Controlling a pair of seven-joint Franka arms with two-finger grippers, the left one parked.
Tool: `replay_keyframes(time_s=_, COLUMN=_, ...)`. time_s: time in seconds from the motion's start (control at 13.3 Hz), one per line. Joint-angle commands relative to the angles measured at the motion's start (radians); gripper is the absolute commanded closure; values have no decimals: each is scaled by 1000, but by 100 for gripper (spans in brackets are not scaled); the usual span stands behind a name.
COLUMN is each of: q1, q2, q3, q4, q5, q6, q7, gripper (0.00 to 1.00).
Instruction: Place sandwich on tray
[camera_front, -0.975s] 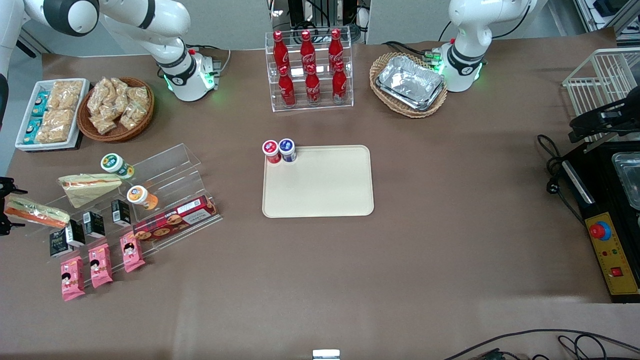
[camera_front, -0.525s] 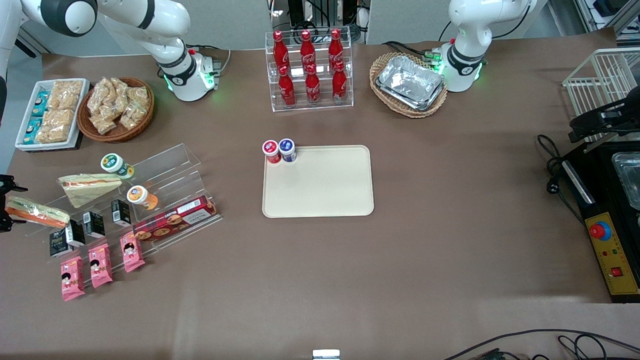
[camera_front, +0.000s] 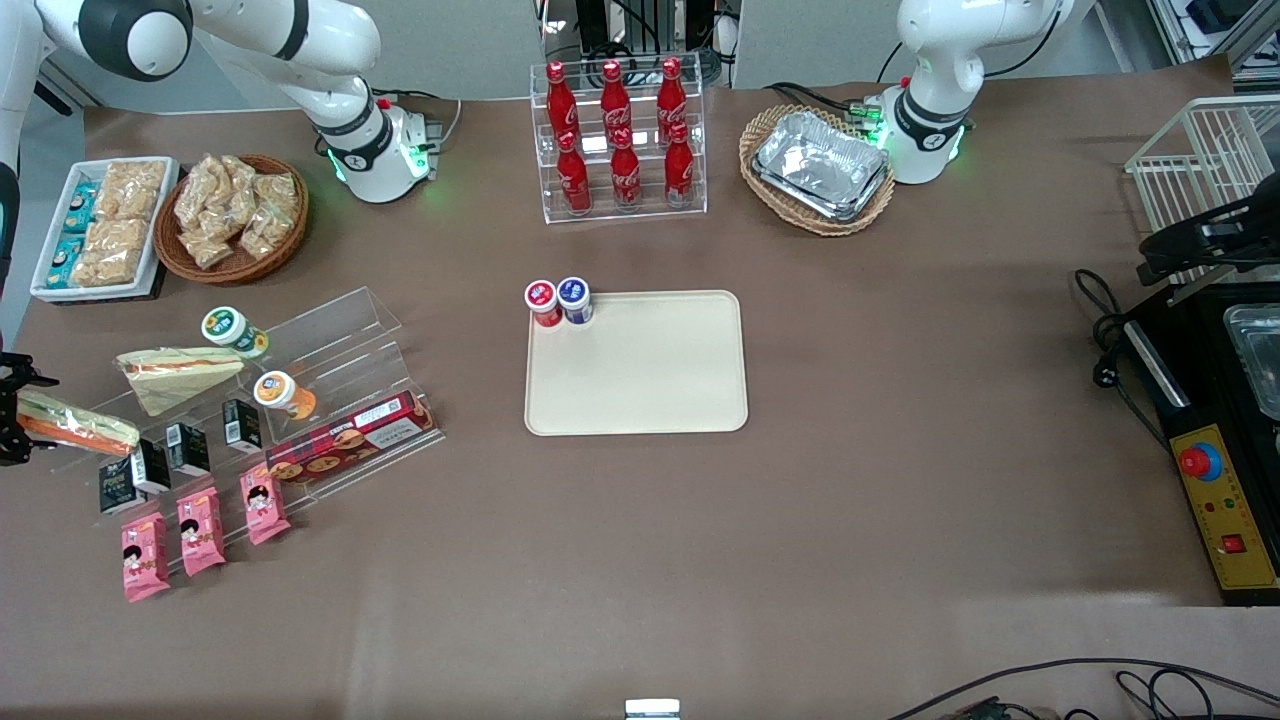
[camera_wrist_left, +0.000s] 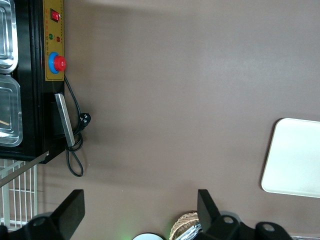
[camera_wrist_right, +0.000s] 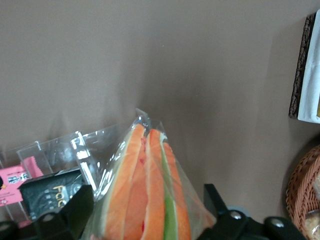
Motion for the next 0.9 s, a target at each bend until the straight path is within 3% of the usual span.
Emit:
replay_keyframes(time_s=0.0, q1=-8, q2=-5, q3=7, q4=-4, q5=27, q6=21, q7=-74, gripper=24)
replay_keyframes(time_s=0.15, q1=-2, q2=-5, q3=11, q4=2, q5=30, q6=21, q7=-74, gripper=25)
replay_keyframes(time_s=0.3, q1=-6, q2=-9, q3=11, q4=8, q5=33, q6=20, q7=-140, gripper=68)
replay_keyframes(time_s=0.38, q1=-8, q2=-8, q3=11, q4=11, q5=47, q6=18, q7=-162, gripper=84)
replay_keyframes(time_s=0.53, q1=-8, q2=-12, q3=10, q4=22, q5=64, q6=6, q7=-188, gripper=86)
replay_keyframes(time_s=0.82, q1=-10, q2=-15, q3=2, q4=147, q5=23, q6=-152, q7=-394, gripper=87)
